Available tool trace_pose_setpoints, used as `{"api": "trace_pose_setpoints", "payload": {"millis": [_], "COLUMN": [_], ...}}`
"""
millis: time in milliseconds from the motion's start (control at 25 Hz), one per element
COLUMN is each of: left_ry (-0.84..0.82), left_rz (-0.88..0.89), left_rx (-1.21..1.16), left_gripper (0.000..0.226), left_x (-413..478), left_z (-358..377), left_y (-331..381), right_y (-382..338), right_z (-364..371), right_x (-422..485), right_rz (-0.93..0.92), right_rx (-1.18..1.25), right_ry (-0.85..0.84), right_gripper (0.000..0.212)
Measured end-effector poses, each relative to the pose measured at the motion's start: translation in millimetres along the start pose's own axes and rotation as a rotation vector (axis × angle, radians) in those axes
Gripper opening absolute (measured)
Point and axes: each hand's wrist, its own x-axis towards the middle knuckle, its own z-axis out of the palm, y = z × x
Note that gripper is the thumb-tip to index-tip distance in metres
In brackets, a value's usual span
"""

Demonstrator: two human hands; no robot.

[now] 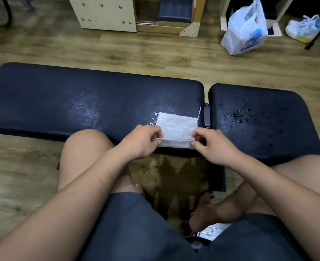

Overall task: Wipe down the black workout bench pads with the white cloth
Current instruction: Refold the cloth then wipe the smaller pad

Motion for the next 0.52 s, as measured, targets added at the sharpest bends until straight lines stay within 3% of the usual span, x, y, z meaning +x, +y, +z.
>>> {"api": "trace_pose_setpoints", "payload": {"millis": [80, 200, 320, 440, 520], "left_ry": [0.082, 0.355, 0.242, 0.122, 0.123], "left_rz": [-0.014, 0.281, 0.514, 0.398, 0.327], "left_rx": [-0.002, 0.521, 0.72, 0.689, 0.562], "left_gripper": [0.015, 0.023, 0.03, 0.037, 0.035], "left_x": [1, 2, -3, 4, 7], "left_z": [0, 9, 25, 25, 21], "left_y": [0, 8, 14, 11, 10], "right_y": [0, 2, 1, -1, -2], "right_z": [1, 6, 7, 7, 7], "right_x": [6, 14, 20, 19, 12], "right_rz": [0.098, 0.237, 0.32, 0.254, 0.07], "right_rx": [0.099, 0.185, 0.2, 0.071, -0.012], "right_ry": [0.015, 0.084, 0.109, 0.118, 0.17], "right_gripper": [0.013, 0.017, 0.016, 0.023, 0.025]}}
